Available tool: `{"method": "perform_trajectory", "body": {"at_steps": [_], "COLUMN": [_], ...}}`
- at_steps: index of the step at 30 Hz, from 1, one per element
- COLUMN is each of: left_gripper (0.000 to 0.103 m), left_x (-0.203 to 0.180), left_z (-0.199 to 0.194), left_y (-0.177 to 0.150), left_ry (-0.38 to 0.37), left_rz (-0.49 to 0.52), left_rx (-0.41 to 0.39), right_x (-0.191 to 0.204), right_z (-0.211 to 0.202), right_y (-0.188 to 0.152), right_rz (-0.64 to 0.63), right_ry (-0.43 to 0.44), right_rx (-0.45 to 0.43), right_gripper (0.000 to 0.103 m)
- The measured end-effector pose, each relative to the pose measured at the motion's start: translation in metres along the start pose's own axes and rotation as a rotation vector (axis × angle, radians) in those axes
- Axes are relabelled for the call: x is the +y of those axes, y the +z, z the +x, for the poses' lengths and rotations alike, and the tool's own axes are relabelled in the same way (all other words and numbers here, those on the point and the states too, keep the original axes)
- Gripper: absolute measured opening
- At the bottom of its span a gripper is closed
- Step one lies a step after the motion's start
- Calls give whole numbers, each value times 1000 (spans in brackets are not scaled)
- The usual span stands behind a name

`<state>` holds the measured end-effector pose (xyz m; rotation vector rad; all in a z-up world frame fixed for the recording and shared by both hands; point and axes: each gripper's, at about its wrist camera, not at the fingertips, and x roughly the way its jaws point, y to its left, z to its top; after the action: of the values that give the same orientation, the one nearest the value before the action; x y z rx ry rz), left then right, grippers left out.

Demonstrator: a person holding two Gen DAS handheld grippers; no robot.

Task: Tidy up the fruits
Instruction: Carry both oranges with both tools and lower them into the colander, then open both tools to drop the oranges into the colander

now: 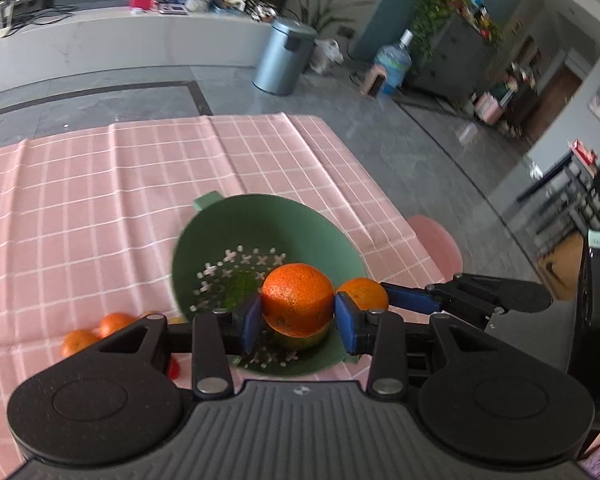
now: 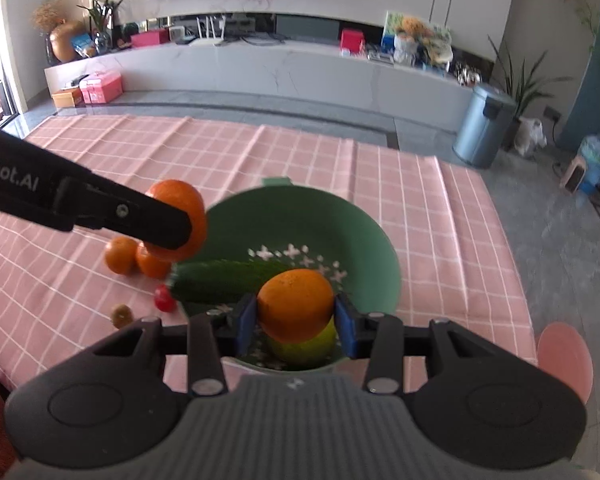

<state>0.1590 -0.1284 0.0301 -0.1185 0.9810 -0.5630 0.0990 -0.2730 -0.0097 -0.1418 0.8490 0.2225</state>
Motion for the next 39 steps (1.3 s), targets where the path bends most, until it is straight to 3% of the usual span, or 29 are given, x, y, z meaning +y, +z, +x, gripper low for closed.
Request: {"method": "perform_trajectory", "body": {"at_steps": [6, 15, 35, 39], "left_gripper": [44, 44, 45, 52], "left_x": [-6, 8, 30, 29], "left_z": [43, 83, 109, 108], "left_y": [10, 15, 23, 21], "left_ry": [11, 57, 7, -4], "left_rz": [40, 57, 6, 9], "left_rx": [79, 137, 180, 183], "right_x": [-22, -31, -34, -31], "right_z": [31, 71, 103, 101], "right_y": [4, 8, 27, 26], "right_rz": [7, -11, -23, -32], "right_ry": [-11, -9, 8, -9], "right_rx": [52, 101, 136, 137], "right_gripper": [39, 39, 40, 41]}}
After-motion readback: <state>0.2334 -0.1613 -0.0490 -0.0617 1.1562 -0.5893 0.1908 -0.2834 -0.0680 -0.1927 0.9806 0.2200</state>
